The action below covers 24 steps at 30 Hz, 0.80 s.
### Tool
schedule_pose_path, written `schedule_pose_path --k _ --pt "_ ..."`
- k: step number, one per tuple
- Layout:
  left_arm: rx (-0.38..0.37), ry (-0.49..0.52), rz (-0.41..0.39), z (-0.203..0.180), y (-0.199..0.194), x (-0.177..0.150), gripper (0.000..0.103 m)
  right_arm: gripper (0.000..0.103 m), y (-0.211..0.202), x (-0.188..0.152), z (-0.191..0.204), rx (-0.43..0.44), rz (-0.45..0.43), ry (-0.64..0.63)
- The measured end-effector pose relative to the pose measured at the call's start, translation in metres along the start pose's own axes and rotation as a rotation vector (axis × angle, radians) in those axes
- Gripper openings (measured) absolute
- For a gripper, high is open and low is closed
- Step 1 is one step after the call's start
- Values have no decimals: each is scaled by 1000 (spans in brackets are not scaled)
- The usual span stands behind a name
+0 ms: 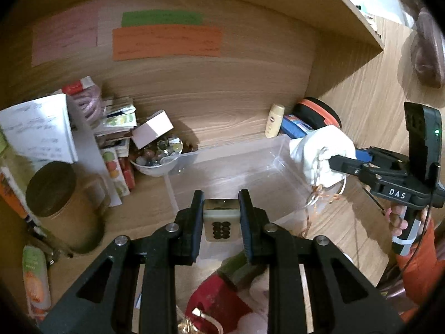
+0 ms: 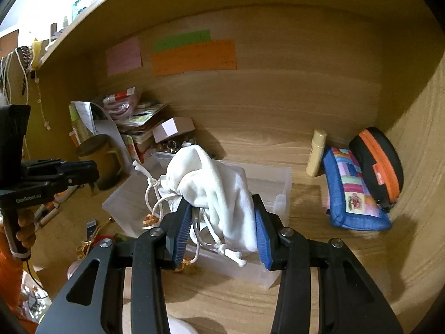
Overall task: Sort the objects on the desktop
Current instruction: 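Carry the tile and bag over the clear box and release both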
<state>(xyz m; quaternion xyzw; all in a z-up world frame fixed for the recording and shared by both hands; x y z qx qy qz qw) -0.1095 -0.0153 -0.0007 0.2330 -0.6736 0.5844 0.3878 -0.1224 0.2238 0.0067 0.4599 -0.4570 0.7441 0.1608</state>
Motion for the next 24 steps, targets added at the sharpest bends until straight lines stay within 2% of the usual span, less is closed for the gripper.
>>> schedule_pose_path --k 13,24 --pt "-12 35 65 -7 47 11 24 38 47 6 -11 8 76 -24" --pt "-3 102 154 -18 89 2 24 38 94 -8 -24 25 171 -26"
Point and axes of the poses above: each gripper's, at about its wrist camera, not at the fingertips, and y roughly the way its jaws point, z to its left, x to its top, the point moved 1 cm from there along y, roughly the way its jaws point, and after that the axes turned 9 degrees about x, right-handed, at the moved point
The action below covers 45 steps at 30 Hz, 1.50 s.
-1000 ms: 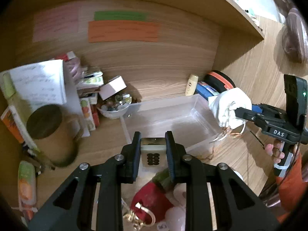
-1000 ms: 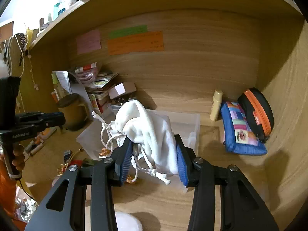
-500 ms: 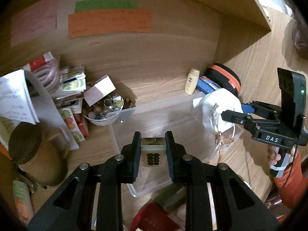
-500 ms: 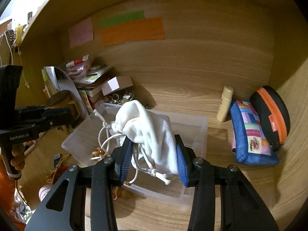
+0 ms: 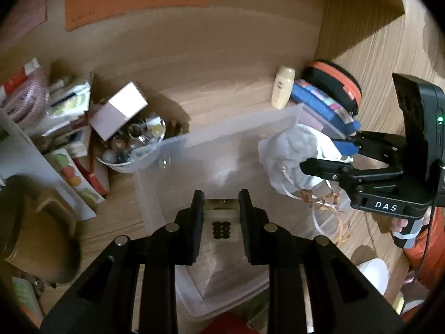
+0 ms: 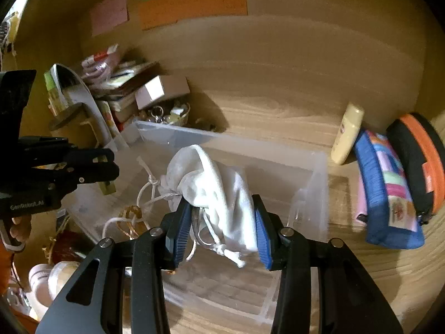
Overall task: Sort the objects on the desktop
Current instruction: 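Carry the tile and bag over the clear box and release both, then withdraw both grippers from the clear box back toward the table items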
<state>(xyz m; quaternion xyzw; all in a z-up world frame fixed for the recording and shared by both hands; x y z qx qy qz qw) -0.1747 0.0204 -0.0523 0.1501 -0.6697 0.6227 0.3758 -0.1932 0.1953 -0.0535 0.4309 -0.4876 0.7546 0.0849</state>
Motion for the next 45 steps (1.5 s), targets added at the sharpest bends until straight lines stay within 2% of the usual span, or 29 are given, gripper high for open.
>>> schedule_pose_path --k 8,14,22,26,28,29,30,32,35,37,39,45 --pt "21 43 59 -7 22 -3 24 39 9 -7 8 -54 20 -76" --pt "62 72 54 -15 28 -4 24 42 10 -6 8 -16 25 -64" --pt "100 75 51 -15 32 -2 26 45 8 -7 12 -16 22 -73" --pt "112 55 49 -10 32 -1 41 54 4 -7 16 -27 6 -92" --pt "98 49 45 -8 31 -1 43 61 -3 -6 17 -19 -20 -97" --pt "102 48 42 -8 30 -1 47 68 -6 -5 17 -27 -33 -101" --pt "113 50 35 -9 28 0 56 74 -10 -4 18 -41 -50 -105" --pt "130 56 13 -9 24 1 71 76 -13 -3 18 -49 -64 -107" --pt "143 58 -18 -9 15 3 74 81 -18 -2 16 -58 -80 -99" --pt "155 53 -31 -8 11 5 81 84 -21 -1 14 -74 -91 -94" --pt "176 41 -43 -6 7 4 93 84 -23 0 12 -72 -99 -84" --pt "194 -46 -76 7 -10 3 97 94 -28 1 10 -50 -126 -70"
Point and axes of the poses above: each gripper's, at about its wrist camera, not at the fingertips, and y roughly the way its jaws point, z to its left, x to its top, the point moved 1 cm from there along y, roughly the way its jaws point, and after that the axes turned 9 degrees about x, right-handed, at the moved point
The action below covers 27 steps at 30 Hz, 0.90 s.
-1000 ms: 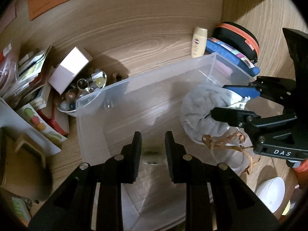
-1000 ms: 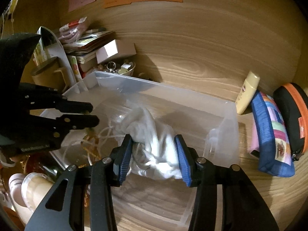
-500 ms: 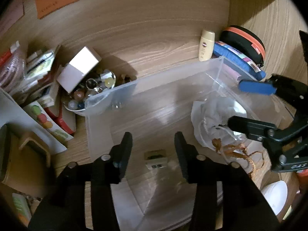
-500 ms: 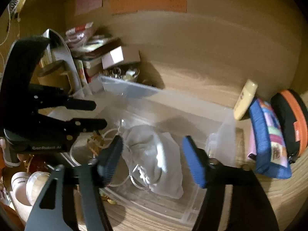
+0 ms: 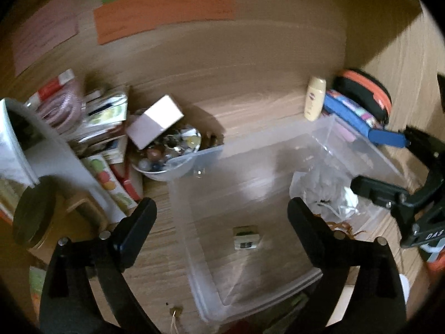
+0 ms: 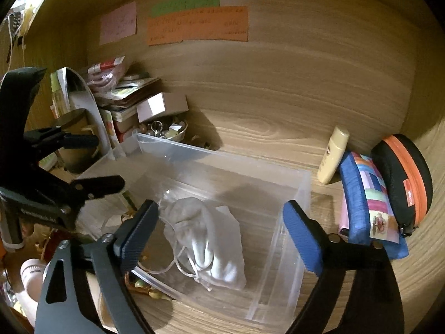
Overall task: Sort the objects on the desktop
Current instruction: 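Withdraw both grippers from the clear box back toward the table items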
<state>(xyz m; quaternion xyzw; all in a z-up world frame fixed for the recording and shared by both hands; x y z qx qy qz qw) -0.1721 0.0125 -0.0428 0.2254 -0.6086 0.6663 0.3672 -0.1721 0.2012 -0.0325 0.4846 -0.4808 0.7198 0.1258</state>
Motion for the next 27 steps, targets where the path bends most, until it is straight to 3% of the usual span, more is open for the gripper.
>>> schedule_pose_path --k 5,8,12,15,27 --pt "1 -81 -41 17 -25 1 98 95 -9 2 0 57 -41 15" --pt "47 -134 -82 27 -45 1 102 100 -22 5 4 110 -95 17" --pt "64 -177 -126 38 -69 -5 102 103 -44 10 11 109 -178 0" --pt "74 -198 -156 46 -84 -13 103 103 -57 12 18 112 -194 -8" --pt "110 -267 -176 69 -127 -55 103 103 -93 -15 71 -87 -150 -84"
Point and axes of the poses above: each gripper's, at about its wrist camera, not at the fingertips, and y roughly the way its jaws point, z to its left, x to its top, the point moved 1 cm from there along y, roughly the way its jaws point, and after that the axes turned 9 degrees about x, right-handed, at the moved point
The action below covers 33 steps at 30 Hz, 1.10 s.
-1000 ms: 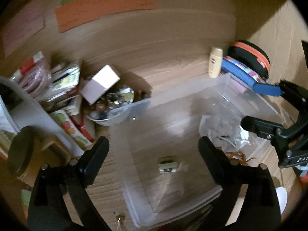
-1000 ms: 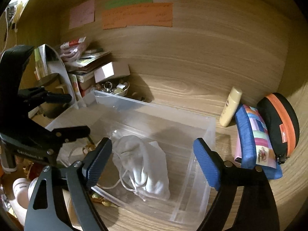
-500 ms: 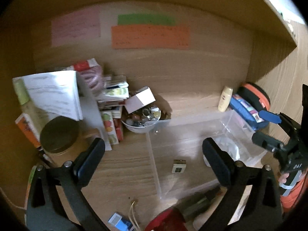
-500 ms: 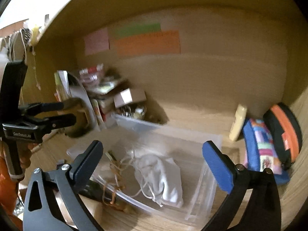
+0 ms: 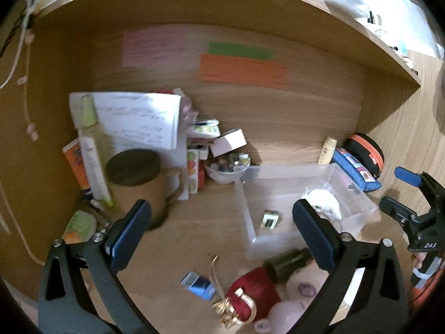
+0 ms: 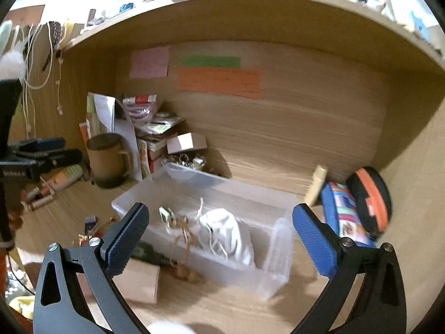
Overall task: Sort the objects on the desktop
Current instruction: 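Withdraw both grippers from the clear box back toward the table items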
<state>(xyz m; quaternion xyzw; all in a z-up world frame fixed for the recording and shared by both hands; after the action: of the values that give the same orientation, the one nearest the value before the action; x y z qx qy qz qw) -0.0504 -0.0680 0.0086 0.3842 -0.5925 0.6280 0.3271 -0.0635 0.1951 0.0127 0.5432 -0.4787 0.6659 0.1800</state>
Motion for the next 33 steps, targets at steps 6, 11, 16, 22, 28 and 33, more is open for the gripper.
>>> schedule_pose_path --k 6,11,16,22,28,33 --pt "41 -13 15 17 -12 -22 103 103 -18 -20 11 -43 38 70" --pt "54 -3 52 21 -15 -42 103 103 -30 -38 13 -82 62 121" --pt "16 31 85 9 -22 -67 103 103 -38 -56 13 -102 90 170" --pt "-36 77 87 -17 -37 -86 103 103 -39 -80 15 -99 126 205" --pt "-87 89 133 -41 -33 -102 103 103 -30 -95 19 -73 159 202" --pt "-85 89 163 -54 -22 -112 103 103 -15 -109 23 -43 181 218"
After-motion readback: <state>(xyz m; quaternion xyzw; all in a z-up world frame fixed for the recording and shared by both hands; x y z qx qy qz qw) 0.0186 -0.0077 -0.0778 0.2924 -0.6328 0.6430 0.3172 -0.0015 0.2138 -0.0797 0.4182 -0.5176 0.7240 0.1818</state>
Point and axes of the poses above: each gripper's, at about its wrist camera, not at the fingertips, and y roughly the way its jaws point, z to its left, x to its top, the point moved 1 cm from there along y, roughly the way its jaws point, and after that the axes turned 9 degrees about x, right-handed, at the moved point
